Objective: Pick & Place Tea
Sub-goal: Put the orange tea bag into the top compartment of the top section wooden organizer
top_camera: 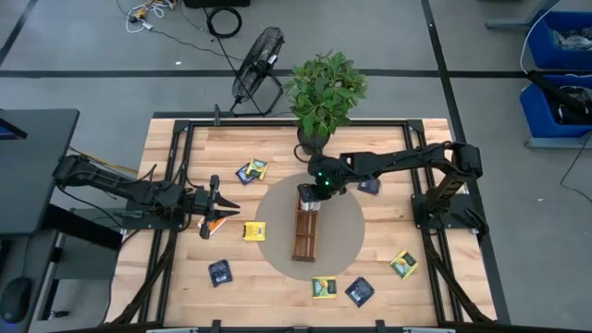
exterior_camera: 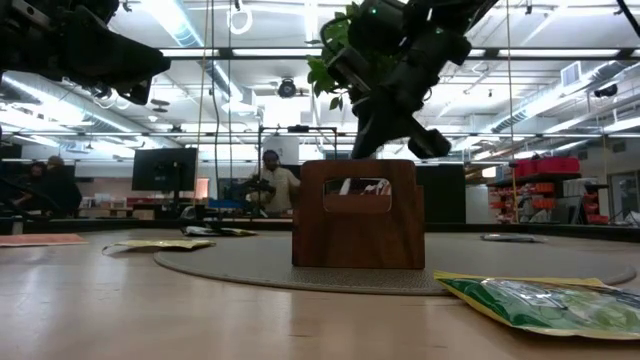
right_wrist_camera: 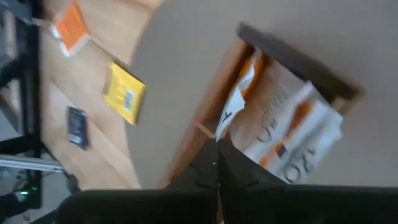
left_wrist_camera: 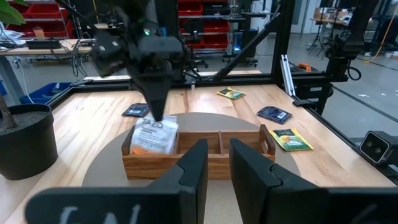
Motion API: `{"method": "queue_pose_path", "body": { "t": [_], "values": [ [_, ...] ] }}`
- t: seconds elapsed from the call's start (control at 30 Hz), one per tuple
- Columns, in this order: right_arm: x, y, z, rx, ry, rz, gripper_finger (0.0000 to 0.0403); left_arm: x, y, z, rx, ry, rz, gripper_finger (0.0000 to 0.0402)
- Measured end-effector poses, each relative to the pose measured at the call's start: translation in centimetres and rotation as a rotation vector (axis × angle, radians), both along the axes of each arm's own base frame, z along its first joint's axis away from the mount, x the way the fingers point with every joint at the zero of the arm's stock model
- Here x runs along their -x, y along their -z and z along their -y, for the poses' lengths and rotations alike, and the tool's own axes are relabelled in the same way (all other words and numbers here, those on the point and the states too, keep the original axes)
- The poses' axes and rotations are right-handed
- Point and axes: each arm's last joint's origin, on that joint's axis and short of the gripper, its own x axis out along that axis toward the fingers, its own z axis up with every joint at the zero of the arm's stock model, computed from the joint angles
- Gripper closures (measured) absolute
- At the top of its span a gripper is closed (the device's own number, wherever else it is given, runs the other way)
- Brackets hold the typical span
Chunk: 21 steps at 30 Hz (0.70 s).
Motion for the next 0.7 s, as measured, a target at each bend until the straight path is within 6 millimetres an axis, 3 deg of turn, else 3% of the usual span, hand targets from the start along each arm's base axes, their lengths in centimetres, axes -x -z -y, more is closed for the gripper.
{"method": "queue_pose_path", "body": {
  "t": [0.2,0.33,0.7],
  "values": [
    [0.0,-1.2,1.1,0.036,0.009,-0.026,0.0402,0.0,0.0,0.0,0.0,0.0,0.0,0.0333],
    [0.5,-1.0,1.5,0.038,0.019,-0.089,0.0402,0.0,0.0,0.0,0.0,0.0,0.0,0.0333],
    [-0.1,-1.0,1.3,0.052,0.017,-0.037,0.0403,0.0,0.0,0.0,0.0,0.0,0.0,0.0333]
  ]
}}
